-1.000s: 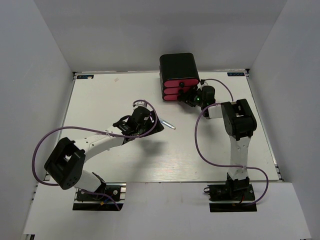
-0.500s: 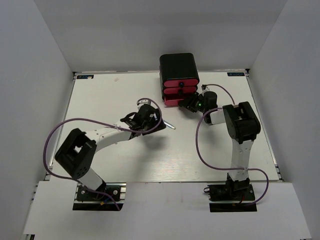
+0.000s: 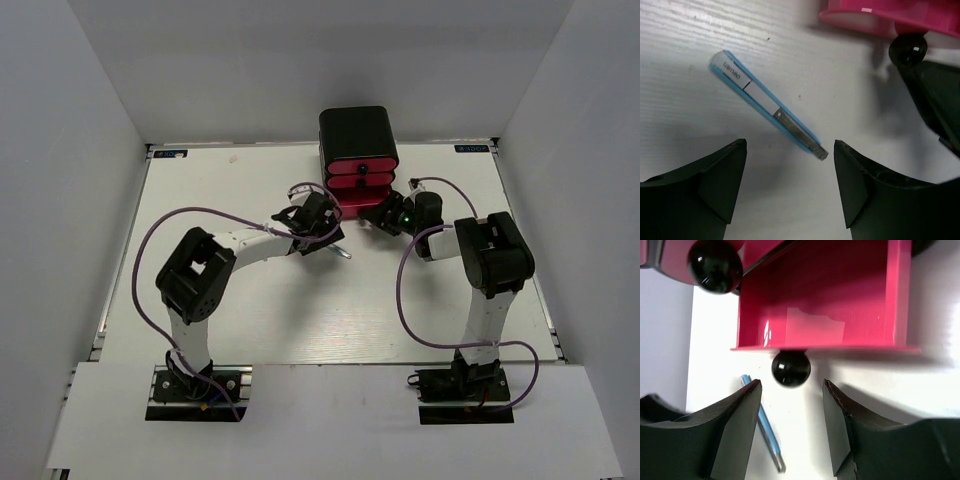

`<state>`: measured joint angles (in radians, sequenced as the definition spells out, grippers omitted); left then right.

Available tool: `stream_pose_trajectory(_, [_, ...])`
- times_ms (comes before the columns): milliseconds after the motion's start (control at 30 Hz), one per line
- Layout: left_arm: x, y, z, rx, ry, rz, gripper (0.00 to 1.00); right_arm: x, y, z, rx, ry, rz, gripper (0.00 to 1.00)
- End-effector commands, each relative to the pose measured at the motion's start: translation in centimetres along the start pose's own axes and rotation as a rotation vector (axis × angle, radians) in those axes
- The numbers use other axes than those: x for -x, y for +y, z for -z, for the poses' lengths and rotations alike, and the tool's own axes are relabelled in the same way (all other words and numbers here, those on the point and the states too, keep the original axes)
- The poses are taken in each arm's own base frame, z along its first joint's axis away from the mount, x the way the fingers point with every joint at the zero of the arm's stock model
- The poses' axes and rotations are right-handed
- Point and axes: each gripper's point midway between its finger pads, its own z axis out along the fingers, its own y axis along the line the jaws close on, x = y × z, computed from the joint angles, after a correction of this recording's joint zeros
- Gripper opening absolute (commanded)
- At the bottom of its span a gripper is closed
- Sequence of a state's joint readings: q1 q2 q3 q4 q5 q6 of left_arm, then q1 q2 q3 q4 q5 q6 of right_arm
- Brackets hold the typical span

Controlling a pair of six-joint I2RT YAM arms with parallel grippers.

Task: Sort the stationery into containers
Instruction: Open the drawer in the storage box, then pick up the scissors from the center of the board.

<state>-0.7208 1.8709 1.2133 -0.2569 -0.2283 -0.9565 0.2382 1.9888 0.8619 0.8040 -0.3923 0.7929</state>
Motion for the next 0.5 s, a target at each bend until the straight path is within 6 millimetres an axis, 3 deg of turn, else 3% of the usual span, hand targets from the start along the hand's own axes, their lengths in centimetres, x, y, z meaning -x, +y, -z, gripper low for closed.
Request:
stream_pose_trajectory(0, [2.6, -0.2, -0.1, 0.06, -0.06, 0.073, 0.8, 1.3, 1.9, 1.5, 0.05, -0.039, 0.045, 0.58])
stream_pose_trajectory(200, [2.0, 1.4, -1.1, 0.191, -0.036, 0.117, 0.73, -0.2, 1.5, 4.7, 0.058, -0.031, 0.036, 0.58])
stream_pose_trajectory(267, [1.7, 1.8, -1.1, 0.227, -0.015, 0.114, 0.72, 0.4, 2.3, 5.7, 0.082, -0.053, 0.054, 0.58])
stream_pose_trajectory(300, [1.3, 2.1, -1.5, 0.25, -0.005, 0.132, 0.71, -0.5, 1.6, 6.3, 0.07, -0.038, 0.048, 0.58])
stream_pose_trajectory(367, [1.1, 2.4, -1.4, 0.294, 0.018, 0.141, 0.71, 0.2, 2.4, 7.3, 0.091, -0.063, 0.063, 0.58])
stream_pose_trajectory(400, [1.1, 2.6, -1.6, 0.315, 0.016, 0.144, 0.71, -0.6, 2.2, 8.0, 0.085, -0.055, 0.058, 0.58])
stream_pose_trajectory(467, [1.0, 2.5, -2.3, 0.339, 0.026, 0.157, 0.71, -0.3, 2.3, 8.7, 0.093, -0.066, 0.065, 0.58])
